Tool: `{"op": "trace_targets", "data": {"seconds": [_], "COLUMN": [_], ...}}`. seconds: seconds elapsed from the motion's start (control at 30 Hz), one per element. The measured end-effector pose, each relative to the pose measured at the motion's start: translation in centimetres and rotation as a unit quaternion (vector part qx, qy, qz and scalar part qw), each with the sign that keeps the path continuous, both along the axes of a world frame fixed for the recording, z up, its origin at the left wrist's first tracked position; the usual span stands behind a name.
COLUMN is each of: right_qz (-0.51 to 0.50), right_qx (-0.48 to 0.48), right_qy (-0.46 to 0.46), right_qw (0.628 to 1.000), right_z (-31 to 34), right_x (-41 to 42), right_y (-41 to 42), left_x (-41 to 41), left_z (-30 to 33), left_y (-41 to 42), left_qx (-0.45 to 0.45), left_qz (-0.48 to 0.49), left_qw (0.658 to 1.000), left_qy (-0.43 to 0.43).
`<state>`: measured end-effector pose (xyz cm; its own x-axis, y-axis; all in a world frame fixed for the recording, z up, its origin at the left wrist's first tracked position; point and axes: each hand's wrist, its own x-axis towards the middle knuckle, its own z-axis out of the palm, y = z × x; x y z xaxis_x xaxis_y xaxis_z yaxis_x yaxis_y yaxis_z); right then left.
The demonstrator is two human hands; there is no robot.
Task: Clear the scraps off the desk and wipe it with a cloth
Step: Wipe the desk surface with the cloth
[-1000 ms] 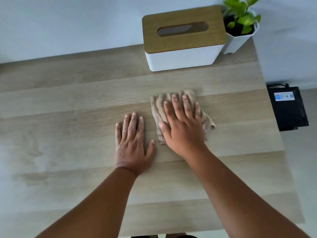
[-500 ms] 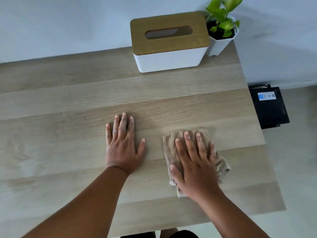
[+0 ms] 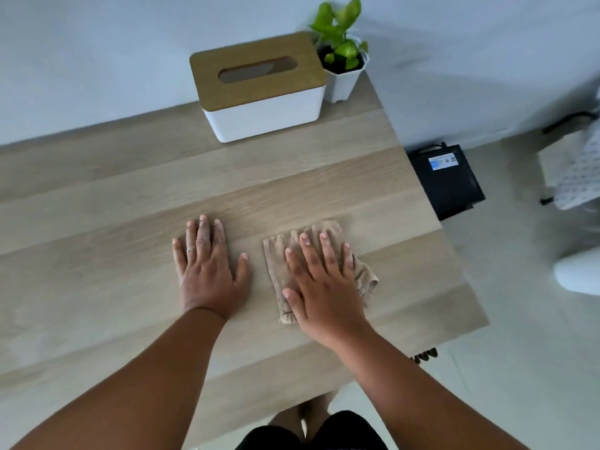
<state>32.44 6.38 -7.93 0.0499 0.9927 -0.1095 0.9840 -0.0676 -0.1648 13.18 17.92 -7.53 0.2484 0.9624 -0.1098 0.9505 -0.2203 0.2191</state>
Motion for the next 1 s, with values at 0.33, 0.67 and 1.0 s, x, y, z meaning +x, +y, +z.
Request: {"op": "trace_targets", "data": {"seconds": [0.33, 0.67, 1.0], "right_qz": [-0.111, -0.115, 0.069], "right_qx": [-0.067, -0.034, 0.018], "right_qy": [-0.055, -0.030, -0.009], "right_qw": [0.990, 0.992, 0.997], "right_z": [1.1, 0.4, -0.2], "right_x": [10.6, 4.7, 7.1], "right_y": [-10.7, 0.6, -9.5], "left_x": [-0.1, -0.2, -0.3], "left_z": [0.0, -0.1, -1.2], "left_y": [0.0, 0.0, -0.1], "left_qx": [-0.003, 0.014, 0.046], "left_qz": [0.002, 0.000, 0.000], "left_qw": [1.000, 1.000, 0.999], "left_qy": [-0.010, -0.010, -0.006]}}
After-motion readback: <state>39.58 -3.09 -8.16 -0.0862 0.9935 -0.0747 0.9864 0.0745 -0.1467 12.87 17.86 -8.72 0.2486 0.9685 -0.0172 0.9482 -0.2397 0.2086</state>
